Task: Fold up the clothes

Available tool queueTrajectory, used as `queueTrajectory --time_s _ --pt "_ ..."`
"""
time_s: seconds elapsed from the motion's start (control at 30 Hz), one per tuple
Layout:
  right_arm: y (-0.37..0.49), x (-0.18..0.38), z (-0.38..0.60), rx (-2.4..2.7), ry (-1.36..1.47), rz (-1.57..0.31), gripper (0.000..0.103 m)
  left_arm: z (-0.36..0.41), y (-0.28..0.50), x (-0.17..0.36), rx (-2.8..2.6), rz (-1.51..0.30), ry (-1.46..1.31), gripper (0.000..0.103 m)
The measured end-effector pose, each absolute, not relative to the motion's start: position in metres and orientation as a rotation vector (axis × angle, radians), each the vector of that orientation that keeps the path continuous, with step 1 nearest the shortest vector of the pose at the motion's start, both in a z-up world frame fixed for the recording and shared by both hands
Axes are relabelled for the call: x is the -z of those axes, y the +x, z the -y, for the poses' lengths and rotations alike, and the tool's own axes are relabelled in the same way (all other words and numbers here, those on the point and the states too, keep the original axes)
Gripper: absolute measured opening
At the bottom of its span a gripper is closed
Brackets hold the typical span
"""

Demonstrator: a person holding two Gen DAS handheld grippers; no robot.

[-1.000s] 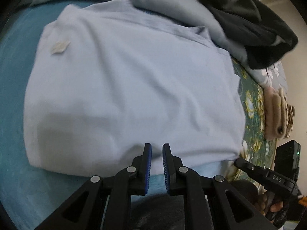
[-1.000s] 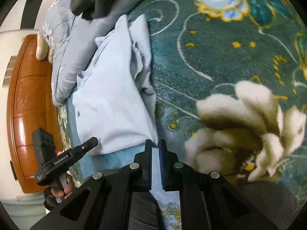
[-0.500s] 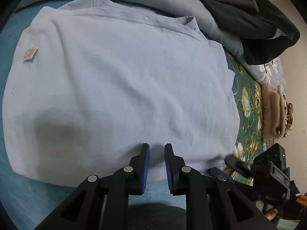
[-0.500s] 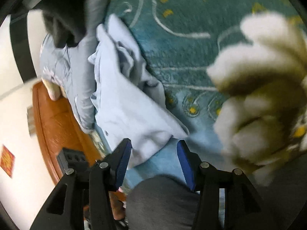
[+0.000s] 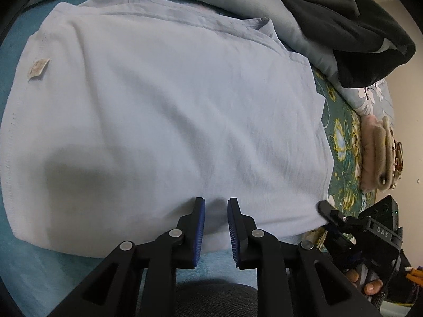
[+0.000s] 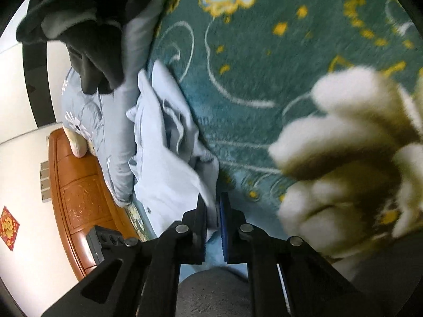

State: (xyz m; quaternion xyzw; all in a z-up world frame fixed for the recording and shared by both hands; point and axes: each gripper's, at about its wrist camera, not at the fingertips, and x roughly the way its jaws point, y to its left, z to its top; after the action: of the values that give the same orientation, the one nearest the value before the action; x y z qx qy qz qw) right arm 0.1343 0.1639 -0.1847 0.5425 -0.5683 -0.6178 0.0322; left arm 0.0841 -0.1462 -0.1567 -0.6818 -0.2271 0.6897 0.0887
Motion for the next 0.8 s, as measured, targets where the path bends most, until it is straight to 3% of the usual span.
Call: queueTrajectory --time_s 0.53,0.7,0.8 --pt "0.122 0.146 -0.141 1.93 1.636 1.492 0.008 0.117 0.076 0.166 -1.982 0.494 -2.121 0.026" --pt "0.112 0.123 -0.118 1.928 1.617 1.38 0.007 0.126 0.074 0.173 -1.935 0.634 -2.107 0.027" --pt "0.105 0.111 -0.1 1.913 1.609 1.318 0.007 0.142 0.077 0.181 -1.878 0.835 -2.069 0.027"
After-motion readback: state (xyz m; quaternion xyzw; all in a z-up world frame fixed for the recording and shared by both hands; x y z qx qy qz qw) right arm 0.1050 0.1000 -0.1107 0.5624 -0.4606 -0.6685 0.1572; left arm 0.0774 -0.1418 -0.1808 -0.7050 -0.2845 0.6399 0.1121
